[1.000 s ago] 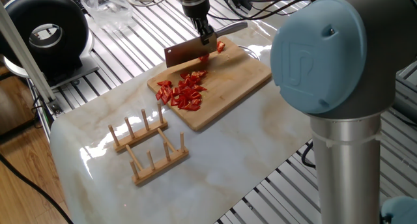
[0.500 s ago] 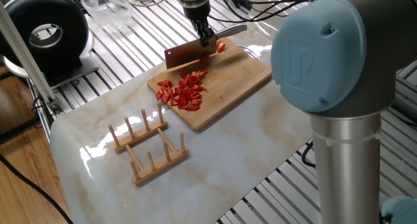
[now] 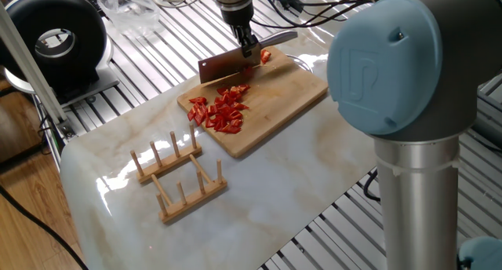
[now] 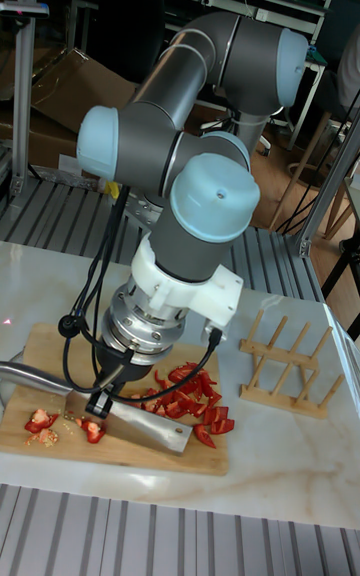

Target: Chop the chili peppers

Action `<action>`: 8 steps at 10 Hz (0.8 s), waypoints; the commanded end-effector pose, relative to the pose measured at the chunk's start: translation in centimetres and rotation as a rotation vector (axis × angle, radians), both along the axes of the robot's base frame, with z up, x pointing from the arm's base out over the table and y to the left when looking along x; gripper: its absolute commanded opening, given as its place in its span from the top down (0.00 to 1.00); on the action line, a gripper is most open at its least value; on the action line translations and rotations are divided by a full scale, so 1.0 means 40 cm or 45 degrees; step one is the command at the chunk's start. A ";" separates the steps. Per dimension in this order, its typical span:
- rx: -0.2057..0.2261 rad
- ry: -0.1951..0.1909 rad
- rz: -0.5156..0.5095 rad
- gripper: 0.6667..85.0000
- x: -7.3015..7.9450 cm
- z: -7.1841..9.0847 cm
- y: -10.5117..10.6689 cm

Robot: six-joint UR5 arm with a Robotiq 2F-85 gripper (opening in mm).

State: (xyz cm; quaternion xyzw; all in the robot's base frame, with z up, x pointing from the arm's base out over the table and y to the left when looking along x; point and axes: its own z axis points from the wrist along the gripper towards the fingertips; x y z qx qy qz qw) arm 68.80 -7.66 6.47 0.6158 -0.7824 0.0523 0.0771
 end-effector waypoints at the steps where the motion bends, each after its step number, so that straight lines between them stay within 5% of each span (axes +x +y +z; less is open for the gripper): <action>1: -0.016 -0.001 -0.004 0.99 -0.001 0.002 -0.006; 3: -0.040 0.006 -0.017 0.99 0.002 0.024 0.010; 8: 0.048 0.029 -0.074 0.99 -0.022 0.009 0.043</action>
